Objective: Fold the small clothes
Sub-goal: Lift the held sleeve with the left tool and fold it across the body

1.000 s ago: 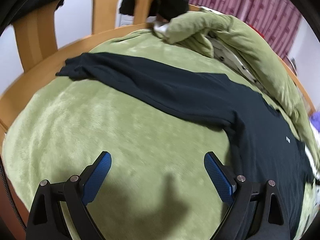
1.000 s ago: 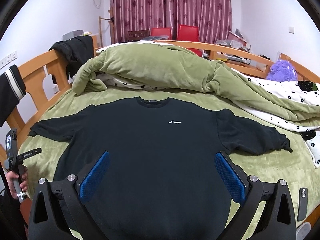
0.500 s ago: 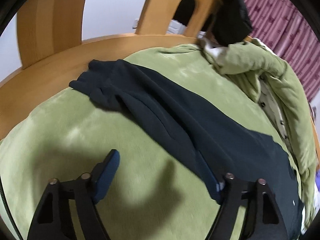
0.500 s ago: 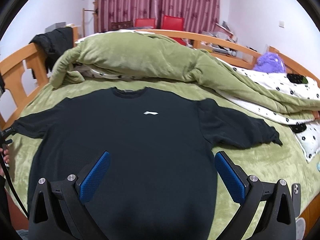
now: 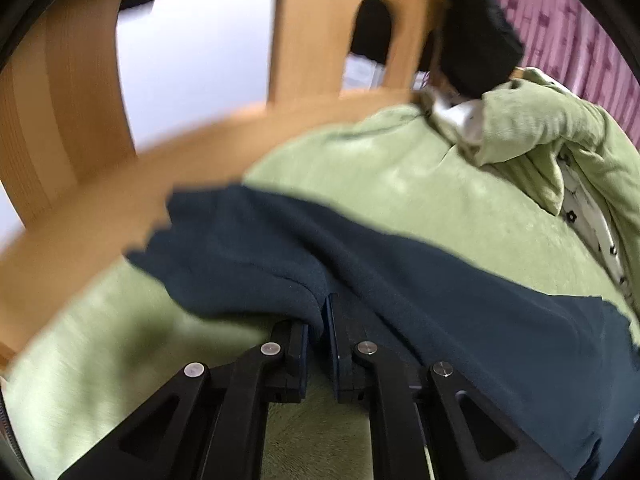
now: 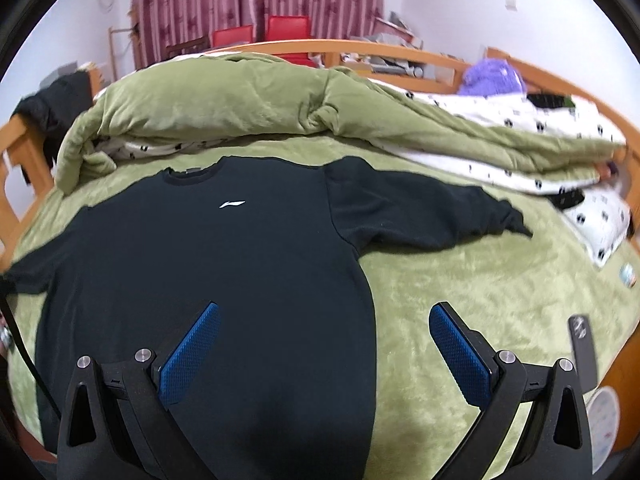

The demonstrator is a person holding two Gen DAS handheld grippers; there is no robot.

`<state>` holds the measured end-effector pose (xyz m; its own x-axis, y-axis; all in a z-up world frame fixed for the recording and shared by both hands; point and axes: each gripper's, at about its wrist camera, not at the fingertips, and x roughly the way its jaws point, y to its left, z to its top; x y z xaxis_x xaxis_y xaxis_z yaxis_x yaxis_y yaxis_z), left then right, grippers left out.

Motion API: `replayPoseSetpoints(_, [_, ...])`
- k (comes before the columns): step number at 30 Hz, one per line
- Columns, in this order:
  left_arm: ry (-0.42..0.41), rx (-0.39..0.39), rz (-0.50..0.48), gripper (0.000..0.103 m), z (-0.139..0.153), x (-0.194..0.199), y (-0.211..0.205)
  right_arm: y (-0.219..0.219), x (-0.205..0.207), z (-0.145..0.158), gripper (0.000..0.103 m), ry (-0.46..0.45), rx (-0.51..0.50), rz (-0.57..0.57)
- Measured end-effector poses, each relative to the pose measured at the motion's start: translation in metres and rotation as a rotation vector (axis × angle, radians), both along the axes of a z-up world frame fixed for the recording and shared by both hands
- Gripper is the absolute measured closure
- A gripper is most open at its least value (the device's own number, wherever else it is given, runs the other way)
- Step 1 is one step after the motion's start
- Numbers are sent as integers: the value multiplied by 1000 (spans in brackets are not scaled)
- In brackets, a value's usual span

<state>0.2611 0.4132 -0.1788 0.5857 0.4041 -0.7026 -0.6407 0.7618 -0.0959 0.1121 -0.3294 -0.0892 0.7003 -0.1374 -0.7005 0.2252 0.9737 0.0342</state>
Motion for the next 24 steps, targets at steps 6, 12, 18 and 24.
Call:
replayPoseSetpoints(6, [-97, 107, -138, 97, 72, 4, -56, -5, 9, -4, 1, -15, 35, 8])
replayPoseSetpoints(12, [-160, 151, -303, 97, 134, 23, -136, -3, 19, 2, 1, -45, 48, 42])
replayPoseSetpoints(18, [-192, 213, -506, 97, 164, 44, -256, 1, 38, 13, 1, -62, 46, 81])
replayPoseSetpoints(24, [-163, 163, -686, 97, 148, 54, -366, -2, 48, 13, 1, -87, 69, 88])
